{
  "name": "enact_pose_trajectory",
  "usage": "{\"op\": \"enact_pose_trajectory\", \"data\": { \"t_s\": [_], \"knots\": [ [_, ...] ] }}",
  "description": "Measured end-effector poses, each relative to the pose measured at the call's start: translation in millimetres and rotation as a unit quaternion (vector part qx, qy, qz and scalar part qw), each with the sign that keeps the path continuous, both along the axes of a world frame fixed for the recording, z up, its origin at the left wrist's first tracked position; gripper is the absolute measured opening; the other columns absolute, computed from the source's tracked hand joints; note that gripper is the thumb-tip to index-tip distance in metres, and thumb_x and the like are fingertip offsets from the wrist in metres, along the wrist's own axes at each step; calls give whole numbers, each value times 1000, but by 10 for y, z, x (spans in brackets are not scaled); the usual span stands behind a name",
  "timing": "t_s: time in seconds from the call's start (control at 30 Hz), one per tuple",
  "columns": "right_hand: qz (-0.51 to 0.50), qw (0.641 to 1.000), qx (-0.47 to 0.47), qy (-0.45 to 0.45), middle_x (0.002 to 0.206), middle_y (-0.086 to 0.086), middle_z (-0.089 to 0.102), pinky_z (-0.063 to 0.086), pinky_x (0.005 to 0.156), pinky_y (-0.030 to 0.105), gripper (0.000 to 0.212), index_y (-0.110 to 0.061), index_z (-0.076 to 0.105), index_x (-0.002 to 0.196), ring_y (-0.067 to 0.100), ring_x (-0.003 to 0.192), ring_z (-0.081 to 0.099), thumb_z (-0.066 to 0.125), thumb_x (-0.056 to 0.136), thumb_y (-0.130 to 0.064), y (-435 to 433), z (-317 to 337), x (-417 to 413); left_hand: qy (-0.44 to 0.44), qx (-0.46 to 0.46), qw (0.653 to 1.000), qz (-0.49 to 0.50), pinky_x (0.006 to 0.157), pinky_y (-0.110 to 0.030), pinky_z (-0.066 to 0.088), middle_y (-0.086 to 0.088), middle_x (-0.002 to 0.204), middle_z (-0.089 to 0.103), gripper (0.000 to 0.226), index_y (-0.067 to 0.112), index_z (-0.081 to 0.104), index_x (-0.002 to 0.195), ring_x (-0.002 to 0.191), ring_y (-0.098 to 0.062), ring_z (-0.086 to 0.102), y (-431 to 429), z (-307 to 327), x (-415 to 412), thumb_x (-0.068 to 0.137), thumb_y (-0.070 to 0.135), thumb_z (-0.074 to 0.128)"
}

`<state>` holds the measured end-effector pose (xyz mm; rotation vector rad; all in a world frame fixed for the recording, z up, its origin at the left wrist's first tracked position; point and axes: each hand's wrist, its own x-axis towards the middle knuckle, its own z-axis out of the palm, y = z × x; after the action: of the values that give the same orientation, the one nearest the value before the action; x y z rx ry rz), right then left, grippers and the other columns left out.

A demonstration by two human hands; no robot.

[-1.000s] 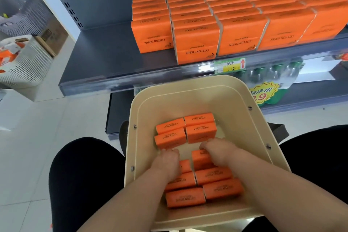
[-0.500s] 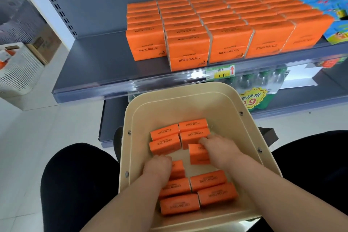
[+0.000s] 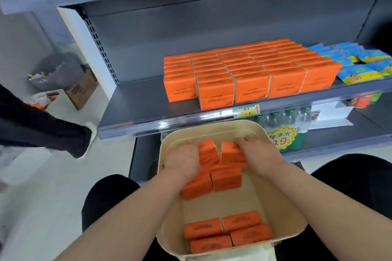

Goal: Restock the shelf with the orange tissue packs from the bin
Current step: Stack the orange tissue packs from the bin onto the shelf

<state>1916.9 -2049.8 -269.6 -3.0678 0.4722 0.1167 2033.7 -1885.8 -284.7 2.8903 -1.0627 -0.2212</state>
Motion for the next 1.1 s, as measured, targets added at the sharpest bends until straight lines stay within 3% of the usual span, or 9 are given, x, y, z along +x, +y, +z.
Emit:
{"op": "enact_pose_trajectory", "data": {
  "t_s": [0.13,0.37,0.53,0.8,0.97,1.1],
  "knots": [
    [-11,998,-33,-56,123,5,56,41,89,36,45,-19,40,131,26,115,51,45,87,-6,-34,373,-13,-57,-71,995,28,83,-41,47,-9,114,58,34,17,49,118,107,-31,56,-15,507,174,84,15,51],
    [21,993,-47,-105,120,3,54,37,94,39,51,-21,41,131,25,115,48,48,84,-5,-67,729,158,-140,-109,982,63,86,-43,46,-14,118,55,50,20,44,134,112,-34,50,-26,1133,585,85,7,44],
    [31,991,-30,-127,121,0,55,36,94,37,49,-24,43,129,23,115,49,47,84,-4,-82,637,277,-197,-56,977,61,83,-41,42,-9,119,52,56,23,40,137,114,-29,45,-88,1103,813,85,3,46],
    [43,987,2,-157,125,-6,54,36,96,33,48,-30,42,131,17,118,48,51,88,-10,-280,545,581,-211,-24,977,20,82,-37,42,-5,118,54,55,19,45,132,114,-25,44,-410,1051,1251,82,-1,51],
    [58,984,20,-167,127,-7,54,38,98,33,50,-31,42,133,16,119,48,53,88,-11,-322,510,724,-256,-30,965,39,80,-36,42,-7,119,52,49,17,49,129,113,-26,44,-577,1036,1467,83,2,55],
    [59,985,29,-160,126,-7,55,37,97,32,51,-31,41,134,17,119,48,55,88,-12,-349,482,796,-241,-55,968,42,80,-35,41,-8,123,48,48,14,47,128,113,-26,43,-676,976,1517,83,2,56]
  ]
}}
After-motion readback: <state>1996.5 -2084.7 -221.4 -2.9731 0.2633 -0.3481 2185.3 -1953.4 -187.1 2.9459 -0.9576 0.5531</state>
